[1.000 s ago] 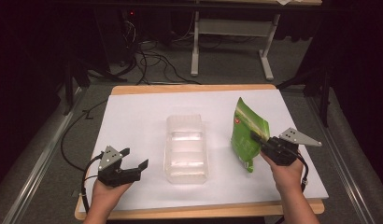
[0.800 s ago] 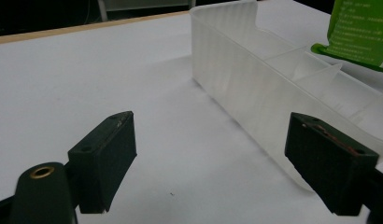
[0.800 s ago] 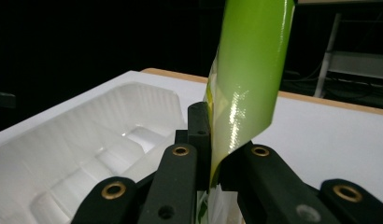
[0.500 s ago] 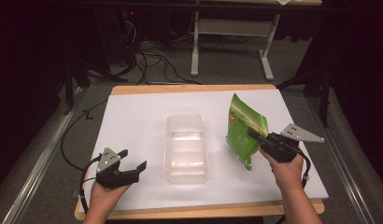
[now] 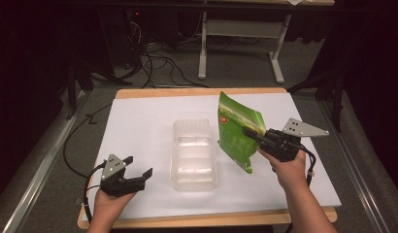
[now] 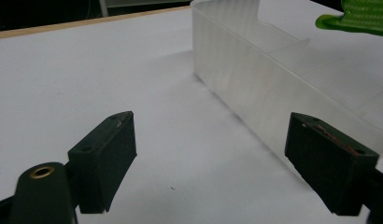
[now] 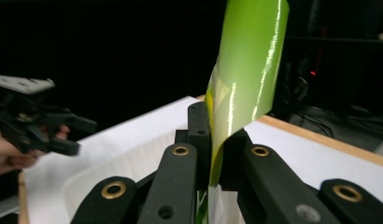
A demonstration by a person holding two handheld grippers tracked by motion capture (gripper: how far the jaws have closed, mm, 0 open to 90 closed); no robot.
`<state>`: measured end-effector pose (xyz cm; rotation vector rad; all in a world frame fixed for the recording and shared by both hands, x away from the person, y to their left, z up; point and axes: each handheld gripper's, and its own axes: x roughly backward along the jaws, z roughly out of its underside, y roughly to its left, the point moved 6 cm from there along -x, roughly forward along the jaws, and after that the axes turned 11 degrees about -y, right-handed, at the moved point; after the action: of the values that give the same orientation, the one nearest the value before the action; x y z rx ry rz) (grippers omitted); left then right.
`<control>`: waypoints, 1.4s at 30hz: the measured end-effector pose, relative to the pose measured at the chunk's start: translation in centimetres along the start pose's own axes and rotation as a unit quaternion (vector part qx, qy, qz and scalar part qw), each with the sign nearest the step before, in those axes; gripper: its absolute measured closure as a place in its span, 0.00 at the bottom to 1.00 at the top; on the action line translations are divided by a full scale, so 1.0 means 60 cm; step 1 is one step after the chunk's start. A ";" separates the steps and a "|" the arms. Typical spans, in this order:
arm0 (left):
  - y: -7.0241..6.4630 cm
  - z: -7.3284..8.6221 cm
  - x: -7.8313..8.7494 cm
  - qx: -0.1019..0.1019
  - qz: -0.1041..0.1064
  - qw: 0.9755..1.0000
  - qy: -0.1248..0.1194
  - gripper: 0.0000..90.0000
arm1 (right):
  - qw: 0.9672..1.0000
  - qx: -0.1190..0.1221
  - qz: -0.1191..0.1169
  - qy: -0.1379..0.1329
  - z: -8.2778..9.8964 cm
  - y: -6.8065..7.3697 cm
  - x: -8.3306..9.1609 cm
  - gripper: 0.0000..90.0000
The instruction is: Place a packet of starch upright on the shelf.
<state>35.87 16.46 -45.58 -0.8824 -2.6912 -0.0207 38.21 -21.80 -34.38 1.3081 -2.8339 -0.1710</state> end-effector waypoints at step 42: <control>0.005 0.000 0.001 -0.002 -0.011 1.000 -0.003 0.19 | 0.974 -0.051 -0.208 0.072 0.054 0.087 -0.166 0.97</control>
<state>35.97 16.74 -45.59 -0.8557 -2.7066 -0.0270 40.54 -10.60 -36.73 1.7896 -2.3675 -0.2104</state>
